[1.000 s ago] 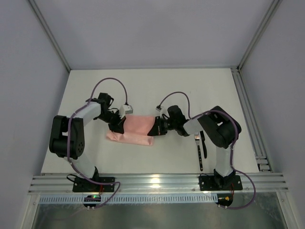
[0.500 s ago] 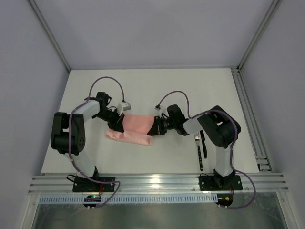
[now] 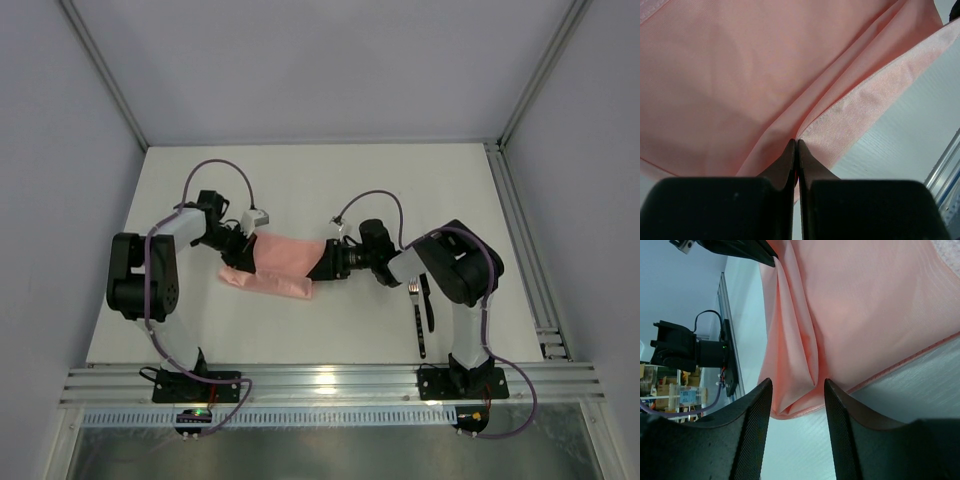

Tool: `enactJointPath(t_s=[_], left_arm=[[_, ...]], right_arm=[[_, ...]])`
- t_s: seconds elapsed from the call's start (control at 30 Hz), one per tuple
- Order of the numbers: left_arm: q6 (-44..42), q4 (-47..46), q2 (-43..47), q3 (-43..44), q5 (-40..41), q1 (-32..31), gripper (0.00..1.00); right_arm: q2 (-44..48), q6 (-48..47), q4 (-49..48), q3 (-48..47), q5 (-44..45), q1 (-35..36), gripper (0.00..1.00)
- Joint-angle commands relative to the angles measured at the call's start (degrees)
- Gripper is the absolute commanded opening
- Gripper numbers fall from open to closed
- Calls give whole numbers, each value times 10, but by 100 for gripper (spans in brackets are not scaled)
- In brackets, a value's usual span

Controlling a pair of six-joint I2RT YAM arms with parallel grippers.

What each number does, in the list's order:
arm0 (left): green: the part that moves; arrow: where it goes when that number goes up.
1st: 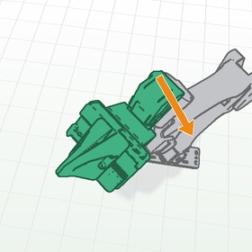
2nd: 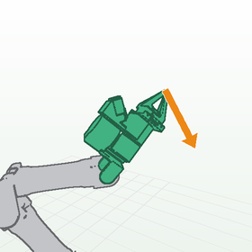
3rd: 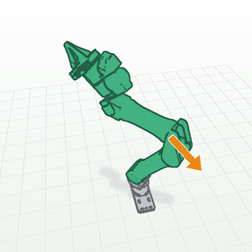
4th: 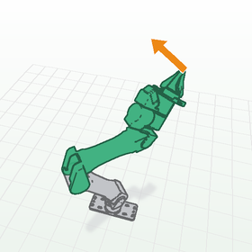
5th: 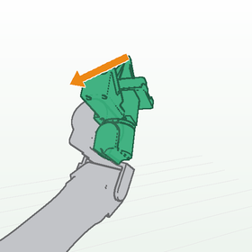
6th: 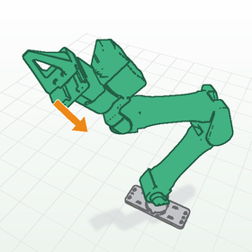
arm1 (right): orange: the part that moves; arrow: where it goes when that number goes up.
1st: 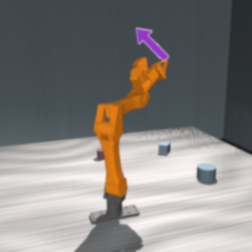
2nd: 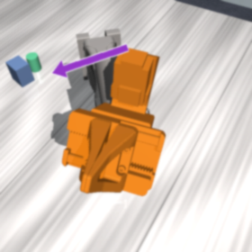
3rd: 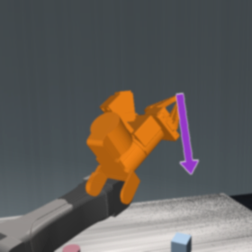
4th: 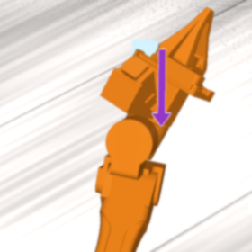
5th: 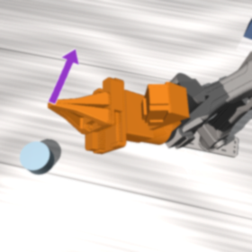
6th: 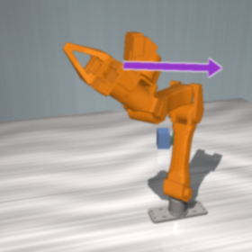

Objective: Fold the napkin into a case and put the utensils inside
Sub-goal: Fold the lower triangle-folded napkin at the center of the board.

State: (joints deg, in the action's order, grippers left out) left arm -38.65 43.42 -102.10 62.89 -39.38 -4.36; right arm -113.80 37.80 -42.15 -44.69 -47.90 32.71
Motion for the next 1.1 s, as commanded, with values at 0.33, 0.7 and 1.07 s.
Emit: enactJointPath(t_s=[0.33, 0.7, 1.07], left_arm=[[36, -25, -23, 31, 11, 3, 0], [43, -26, -29, 29, 11, 2, 0], [42, -23, -30, 28, 10, 3, 0]], right_arm=[[-22, 91, -208, 46, -2, -2, 57], [-13, 80, -217, 79, 25, 1, 61], [-2, 62, -272, 104, 47, 16, 66]])
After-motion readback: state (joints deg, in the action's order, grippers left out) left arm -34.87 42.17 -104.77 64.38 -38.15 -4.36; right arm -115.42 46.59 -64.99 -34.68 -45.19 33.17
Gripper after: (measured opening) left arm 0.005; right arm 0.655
